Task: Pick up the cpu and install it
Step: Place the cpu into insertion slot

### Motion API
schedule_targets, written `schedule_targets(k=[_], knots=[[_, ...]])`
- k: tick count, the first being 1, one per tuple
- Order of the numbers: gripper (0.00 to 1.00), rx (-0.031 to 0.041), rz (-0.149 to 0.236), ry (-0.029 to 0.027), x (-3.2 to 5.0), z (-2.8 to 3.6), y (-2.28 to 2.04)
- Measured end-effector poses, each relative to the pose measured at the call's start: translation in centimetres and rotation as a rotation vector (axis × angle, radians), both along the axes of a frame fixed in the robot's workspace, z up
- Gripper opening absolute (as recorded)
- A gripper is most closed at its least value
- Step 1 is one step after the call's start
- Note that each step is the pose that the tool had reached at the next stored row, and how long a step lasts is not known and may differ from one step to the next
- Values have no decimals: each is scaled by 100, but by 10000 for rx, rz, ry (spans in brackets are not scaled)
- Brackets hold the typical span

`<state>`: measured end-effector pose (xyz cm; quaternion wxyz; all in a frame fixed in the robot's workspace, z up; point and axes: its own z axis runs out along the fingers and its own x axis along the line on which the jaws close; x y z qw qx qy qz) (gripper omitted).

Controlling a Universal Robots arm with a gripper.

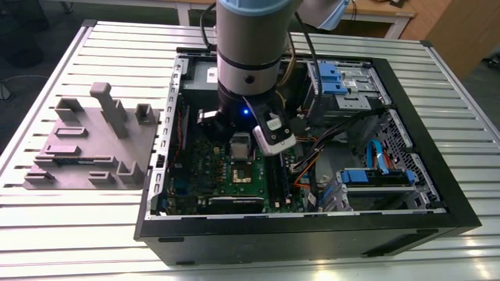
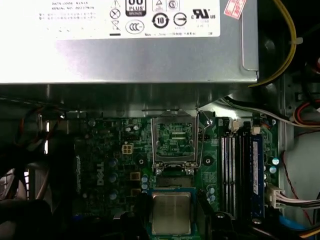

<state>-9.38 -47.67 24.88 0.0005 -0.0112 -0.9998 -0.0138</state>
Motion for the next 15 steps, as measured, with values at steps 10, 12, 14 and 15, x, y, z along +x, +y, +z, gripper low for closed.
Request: schedule_targets(k=[10, 12, 14, 15], knots=[[47, -1, 111, 9, 79, -181, -14], [47, -5, 119, 13, 79, -216, -35], [47, -3, 144, 23, 79, -250, -59], [47, -14, 155, 23, 79, -260, -64]])
